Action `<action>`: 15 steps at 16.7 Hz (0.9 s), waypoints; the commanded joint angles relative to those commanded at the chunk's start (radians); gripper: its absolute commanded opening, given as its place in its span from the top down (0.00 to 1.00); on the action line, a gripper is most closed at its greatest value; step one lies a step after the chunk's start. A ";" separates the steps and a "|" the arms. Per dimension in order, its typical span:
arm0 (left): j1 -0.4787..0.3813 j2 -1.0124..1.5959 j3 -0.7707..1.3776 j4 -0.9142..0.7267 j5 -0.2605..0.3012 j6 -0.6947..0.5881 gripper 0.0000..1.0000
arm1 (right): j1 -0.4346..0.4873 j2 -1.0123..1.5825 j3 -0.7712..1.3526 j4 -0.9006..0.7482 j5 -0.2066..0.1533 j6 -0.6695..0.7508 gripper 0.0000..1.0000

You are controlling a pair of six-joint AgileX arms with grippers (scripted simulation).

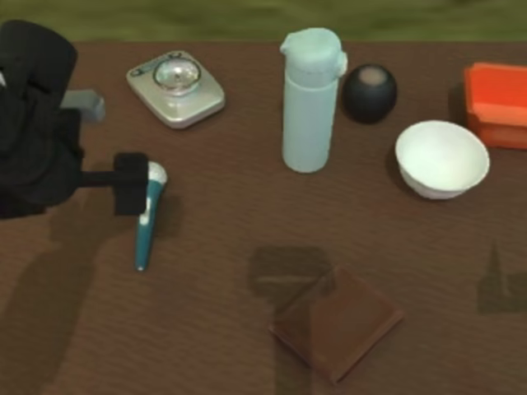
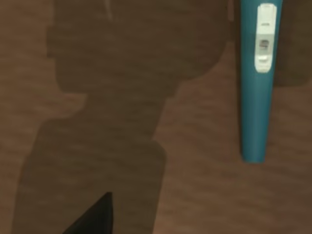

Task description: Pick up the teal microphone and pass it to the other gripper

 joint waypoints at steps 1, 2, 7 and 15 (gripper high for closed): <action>-0.013 0.070 0.050 -0.033 -0.001 -0.012 0.00 | 0.000 0.000 0.000 0.000 0.000 0.000 0.00; -0.024 0.135 0.097 -0.063 -0.002 -0.022 0.00 | 0.000 0.000 0.000 0.000 0.000 0.000 0.00; -0.062 0.343 0.250 -0.153 -0.005 -0.056 0.00 | 0.000 0.000 0.000 0.000 0.000 0.000 0.00; -0.060 0.367 0.254 -0.143 -0.005 -0.057 0.00 | 0.000 0.000 0.000 0.000 0.000 0.000 0.00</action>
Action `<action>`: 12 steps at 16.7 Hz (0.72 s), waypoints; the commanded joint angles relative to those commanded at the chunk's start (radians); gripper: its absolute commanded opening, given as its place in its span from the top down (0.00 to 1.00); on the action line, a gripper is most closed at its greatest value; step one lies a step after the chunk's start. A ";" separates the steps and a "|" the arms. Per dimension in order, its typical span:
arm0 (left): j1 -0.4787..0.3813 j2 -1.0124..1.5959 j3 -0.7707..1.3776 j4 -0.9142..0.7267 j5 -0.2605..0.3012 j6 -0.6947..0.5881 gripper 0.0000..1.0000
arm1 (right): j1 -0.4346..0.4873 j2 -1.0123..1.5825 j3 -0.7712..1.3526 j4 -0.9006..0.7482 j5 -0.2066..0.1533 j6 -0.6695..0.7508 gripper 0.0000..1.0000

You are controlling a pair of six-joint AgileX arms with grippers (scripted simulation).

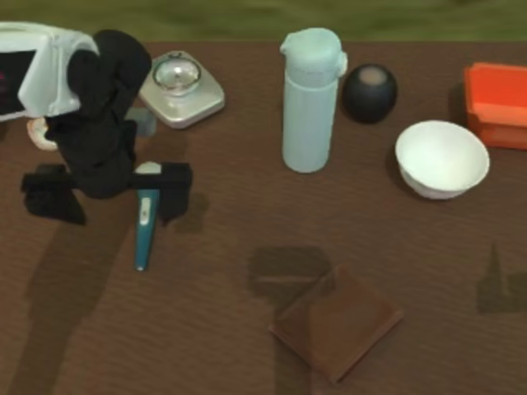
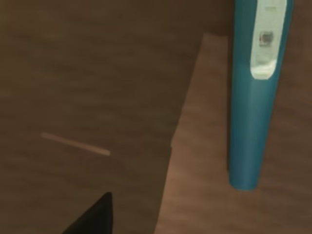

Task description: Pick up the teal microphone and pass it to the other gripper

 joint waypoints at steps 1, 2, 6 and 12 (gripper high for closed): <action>0.000 0.016 -0.009 0.023 0.000 0.001 0.00 | 0.000 0.000 0.000 0.000 0.000 0.000 0.00; 0.000 0.038 -0.020 0.056 0.000 0.003 0.00 | 0.000 0.000 0.000 0.000 0.000 0.000 0.00; 0.003 0.150 -0.081 0.241 0.001 0.007 0.00 | 0.000 0.000 0.000 0.000 0.000 0.000 0.00; 0.004 0.213 -0.114 0.327 0.002 0.009 0.00 | 0.000 0.000 0.000 0.000 0.000 0.000 0.00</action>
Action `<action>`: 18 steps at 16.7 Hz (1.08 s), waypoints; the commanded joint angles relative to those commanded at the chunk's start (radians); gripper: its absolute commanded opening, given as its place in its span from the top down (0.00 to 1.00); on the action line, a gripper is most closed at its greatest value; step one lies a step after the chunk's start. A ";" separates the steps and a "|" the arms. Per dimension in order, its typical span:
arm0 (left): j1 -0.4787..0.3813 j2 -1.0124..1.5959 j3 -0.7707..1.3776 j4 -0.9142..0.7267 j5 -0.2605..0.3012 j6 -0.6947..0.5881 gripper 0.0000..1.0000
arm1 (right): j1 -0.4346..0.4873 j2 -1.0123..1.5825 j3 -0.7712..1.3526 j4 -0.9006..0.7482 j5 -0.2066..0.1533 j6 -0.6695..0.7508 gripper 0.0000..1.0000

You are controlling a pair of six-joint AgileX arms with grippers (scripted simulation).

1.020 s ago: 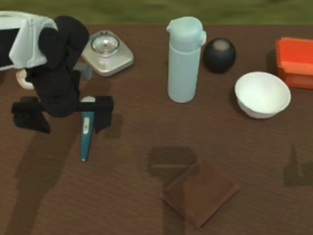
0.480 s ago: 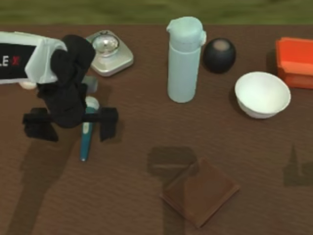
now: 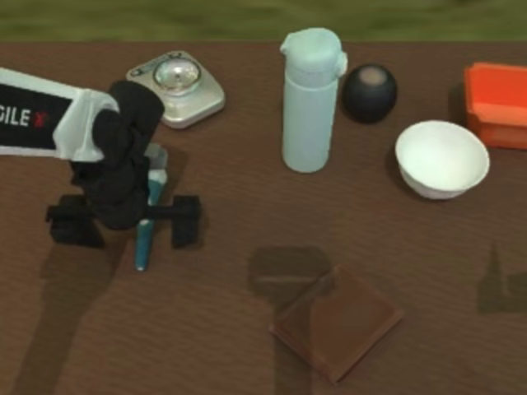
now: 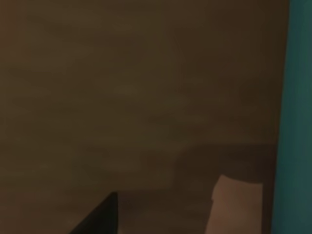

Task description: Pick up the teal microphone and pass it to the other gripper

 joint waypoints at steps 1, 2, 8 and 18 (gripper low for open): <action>0.000 0.000 0.000 0.000 0.000 0.000 0.00 | 0.000 0.000 0.000 0.000 0.000 0.000 0.00; 0.000 0.000 0.000 0.000 0.000 0.000 0.08 | 0.000 0.000 0.000 0.000 0.000 0.000 0.00; 0.000 0.000 0.000 0.000 0.000 0.000 0.53 | 0.000 0.000 0.000 0.000 0.000 0.000 0.00; 0.000 0.000 0.000 0.000 0.000 0.000 1.00 | 0.000 0.000 0.000 0.000 0.000 0.000 0.00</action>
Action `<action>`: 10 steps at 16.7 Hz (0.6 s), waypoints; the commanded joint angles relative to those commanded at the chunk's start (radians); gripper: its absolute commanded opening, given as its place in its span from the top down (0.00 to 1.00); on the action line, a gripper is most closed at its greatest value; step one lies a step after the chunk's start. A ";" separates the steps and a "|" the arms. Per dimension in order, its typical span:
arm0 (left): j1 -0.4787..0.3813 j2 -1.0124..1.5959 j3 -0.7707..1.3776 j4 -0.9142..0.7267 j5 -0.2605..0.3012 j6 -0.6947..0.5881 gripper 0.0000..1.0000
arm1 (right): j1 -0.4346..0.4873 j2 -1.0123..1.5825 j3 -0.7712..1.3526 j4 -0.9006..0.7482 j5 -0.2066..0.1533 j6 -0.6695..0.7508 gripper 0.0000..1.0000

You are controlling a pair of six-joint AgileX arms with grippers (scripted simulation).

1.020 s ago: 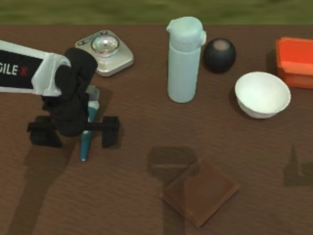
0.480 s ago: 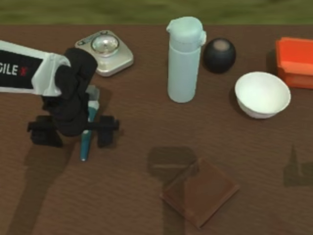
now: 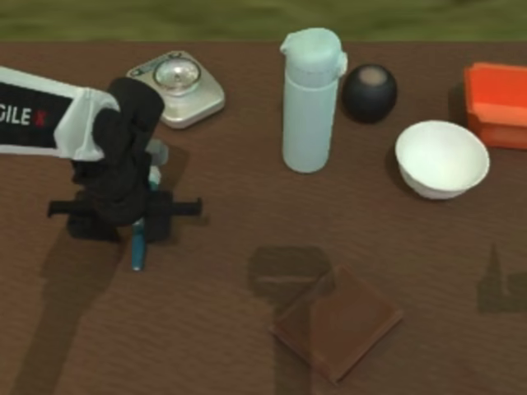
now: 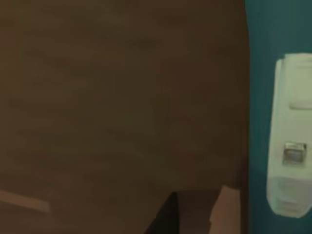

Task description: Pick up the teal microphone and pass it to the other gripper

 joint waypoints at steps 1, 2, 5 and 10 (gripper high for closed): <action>0.000 0.000 0.000 0.000 0.000 0.000 1.00 | 0.000 0.000 0.000 0.000 0.000 0.000 0.00; 0.000 0.000 0.000 0.000 0.000 0.000 1.00 | 0.000 0.000 0.000 0.000 0.000 0.000 0.00; -0.001 -0.064 0.022 -0.030 -0.017 0.012 1.00 | 0.000 0.000 0.000 0.000 0.000 0.000 0.00; -0.001 -0.079 0.002 0.073 0.030 0.037 1.00 | 0.000 0.000 0.000 0.000 0.000 0.000 0.00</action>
